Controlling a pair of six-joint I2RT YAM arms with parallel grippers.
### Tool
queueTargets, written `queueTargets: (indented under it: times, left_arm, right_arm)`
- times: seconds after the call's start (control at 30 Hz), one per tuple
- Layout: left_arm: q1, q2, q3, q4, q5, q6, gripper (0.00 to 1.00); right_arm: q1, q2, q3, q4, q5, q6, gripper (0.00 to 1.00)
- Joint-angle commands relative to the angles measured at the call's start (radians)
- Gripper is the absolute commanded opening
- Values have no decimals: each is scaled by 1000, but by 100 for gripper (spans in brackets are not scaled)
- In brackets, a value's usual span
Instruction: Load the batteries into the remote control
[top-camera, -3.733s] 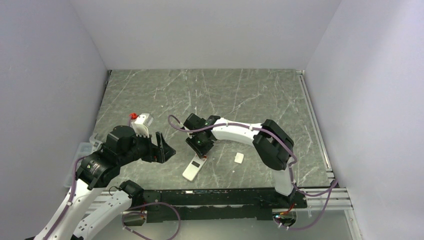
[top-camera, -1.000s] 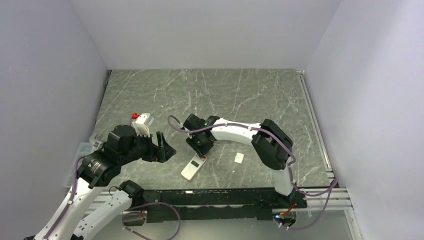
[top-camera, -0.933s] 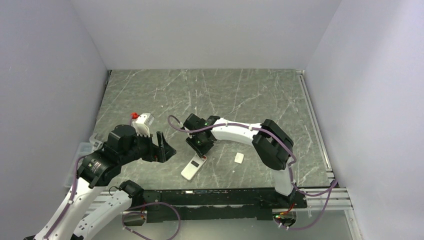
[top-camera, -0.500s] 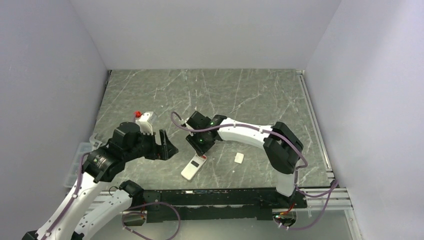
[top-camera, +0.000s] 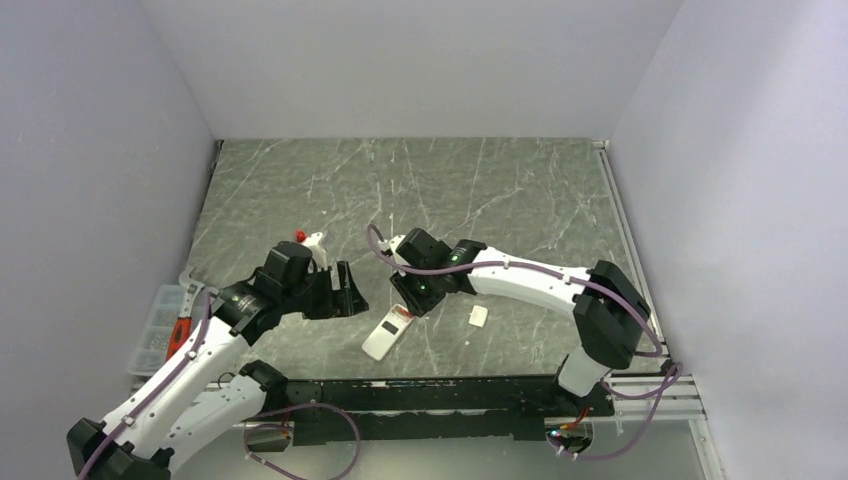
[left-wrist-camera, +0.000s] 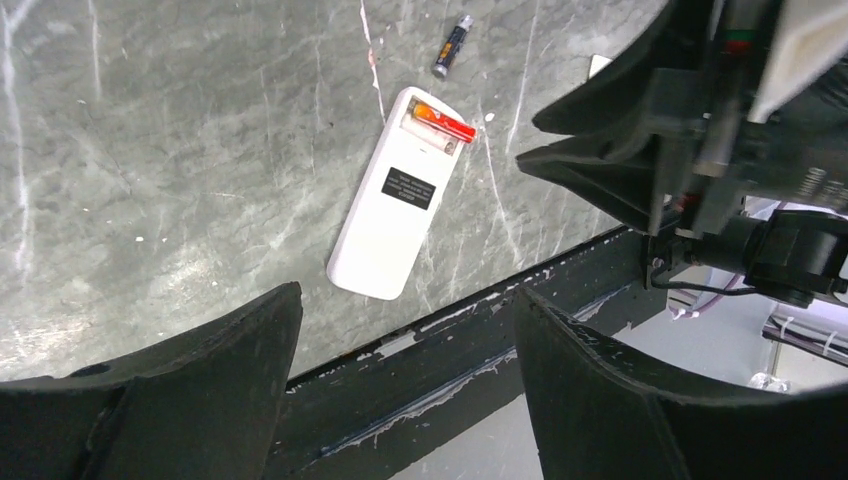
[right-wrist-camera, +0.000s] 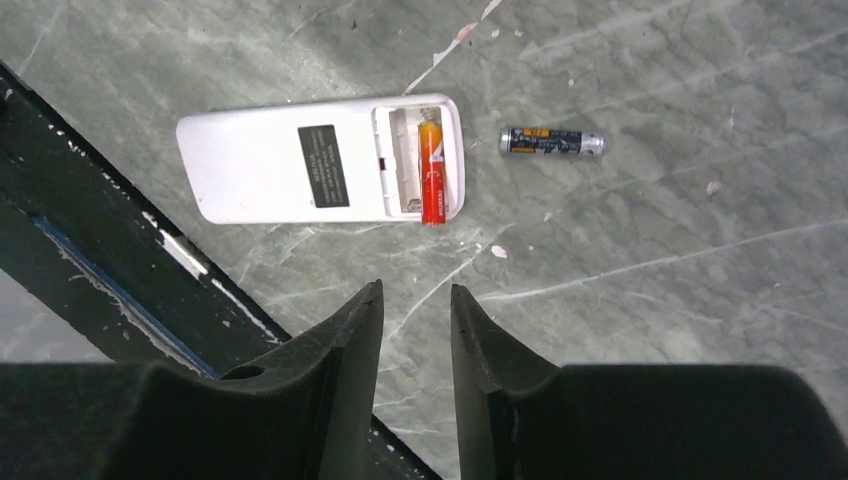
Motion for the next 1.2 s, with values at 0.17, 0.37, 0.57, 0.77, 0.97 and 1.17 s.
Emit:
queueTargets:
  times: [0.17, 0.37, 0.57, 0.77, 0.97, 1.17]
  left_arm:
    - [0, 57, -132, 216, 47, -72, 73]
    - [0, 121, -191, 315, 66, -78, 66]
    - [0, 197, -243, 415, 96, -83, 65]
    - [1, 270, -274, 499, 124, -89, 63]
    - [0, 318, -301, 568, 148, -92, 59]
    - [0, 368, -319, 614, 177, -89, 52]
  right_arm:
    - [2, -88, -107, 126, -20, 77, 28]
    - [3, -75, -120, 161, -26, 105, 23]
    - [2, -25, -103, 177, -21, 122, 22]
    - [3, 22, -81, 169, -3, 140, 23]
    - [2, 42, -73, 173, -3, 152, 24]
    - [2, 54, -66, 177, 3, 157, 24]
